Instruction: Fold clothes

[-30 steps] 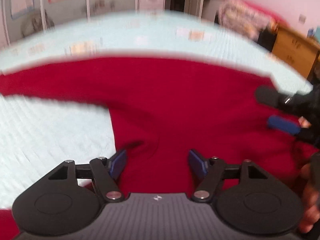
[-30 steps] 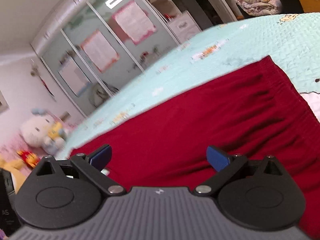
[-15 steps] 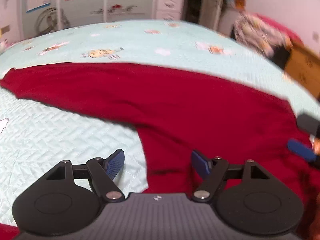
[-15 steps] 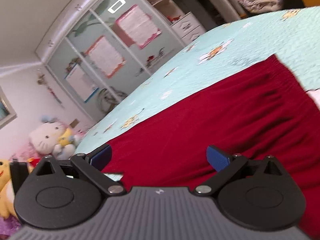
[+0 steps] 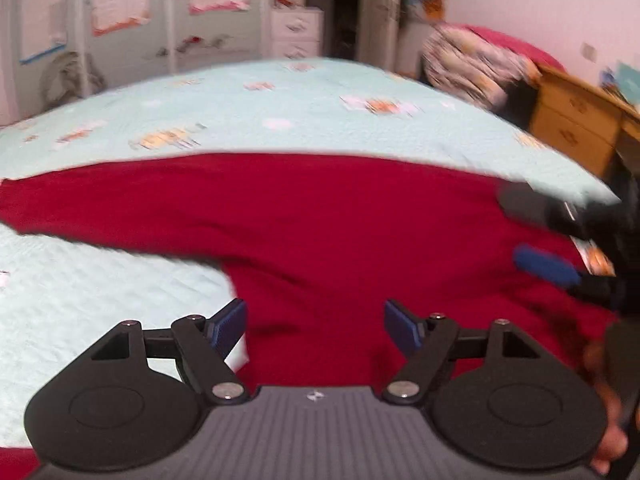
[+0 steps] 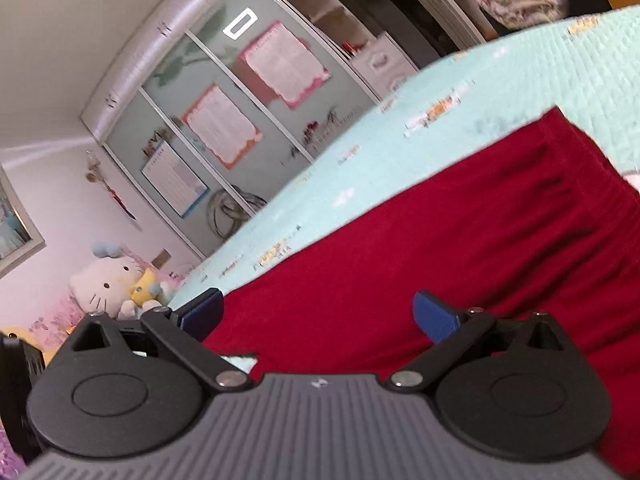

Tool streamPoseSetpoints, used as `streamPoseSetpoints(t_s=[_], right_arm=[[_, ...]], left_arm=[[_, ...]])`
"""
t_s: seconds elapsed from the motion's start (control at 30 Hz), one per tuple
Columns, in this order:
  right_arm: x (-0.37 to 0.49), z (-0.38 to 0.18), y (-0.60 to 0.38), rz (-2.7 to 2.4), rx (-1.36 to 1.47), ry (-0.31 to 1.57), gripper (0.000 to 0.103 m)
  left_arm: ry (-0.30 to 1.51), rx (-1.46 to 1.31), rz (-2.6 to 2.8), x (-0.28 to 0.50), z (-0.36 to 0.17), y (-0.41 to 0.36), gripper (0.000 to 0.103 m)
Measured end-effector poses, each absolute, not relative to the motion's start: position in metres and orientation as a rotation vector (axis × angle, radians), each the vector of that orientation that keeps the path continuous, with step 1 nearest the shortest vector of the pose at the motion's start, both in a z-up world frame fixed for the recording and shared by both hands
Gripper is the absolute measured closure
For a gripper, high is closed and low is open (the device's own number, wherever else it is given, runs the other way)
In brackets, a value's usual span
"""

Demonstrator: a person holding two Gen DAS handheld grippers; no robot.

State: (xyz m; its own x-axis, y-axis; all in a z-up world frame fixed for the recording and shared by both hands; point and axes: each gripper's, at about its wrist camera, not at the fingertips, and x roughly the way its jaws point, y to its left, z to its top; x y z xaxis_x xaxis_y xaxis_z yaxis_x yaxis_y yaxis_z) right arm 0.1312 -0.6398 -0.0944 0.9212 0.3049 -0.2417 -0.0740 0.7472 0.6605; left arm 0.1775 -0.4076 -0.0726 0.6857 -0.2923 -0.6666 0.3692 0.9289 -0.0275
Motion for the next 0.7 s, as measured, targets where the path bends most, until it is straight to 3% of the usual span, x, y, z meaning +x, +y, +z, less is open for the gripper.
streamPoseSetpoints(t_s=[0.13,0.2,0.3,0.43,0.53,0.6,0.7], right_arm=[[0.144,-0.105,-0.64,0.128,0.654,0.453,0.003],[0.145,-0.11,-0.643,0.114,0.666,0.479,0.003],[0.139,-0.105,-0.642,0.147,0.671,0.435,0.003],[0.135,-0.1,-0.639,0.221,0.682,0.38,0.003],[0.14,-0.103,-0.638,0.227,0.68,0.403,0.003],[0.146,-0.108,-0.638,0.212,0.678,0.452,0.003],[0.148,-0.111,-0.636,0.213,0.668,0.475,0.003]], left_arm=[[0.731,0.167,-0.363,0.178,-0.095,-0.411,0.016],[0.752,0.132,-0.355,0.183,-0.089,-0.408,0.017],[0.714,0.093,-0.342,0.181,-0.07,-0.403,0.03],[0.664,0.087,-0.35,0.178,-0.06,-0.402,0.025],[0.797,0.097,-0.33,0.192,-0.083,-0.404,0.022],[0.77,0.108,-0.326,0.19,-0.088,-0.402,0.018],[0.786,0.102,-0.317,0.192,-0.085,-0.403,0.02]])
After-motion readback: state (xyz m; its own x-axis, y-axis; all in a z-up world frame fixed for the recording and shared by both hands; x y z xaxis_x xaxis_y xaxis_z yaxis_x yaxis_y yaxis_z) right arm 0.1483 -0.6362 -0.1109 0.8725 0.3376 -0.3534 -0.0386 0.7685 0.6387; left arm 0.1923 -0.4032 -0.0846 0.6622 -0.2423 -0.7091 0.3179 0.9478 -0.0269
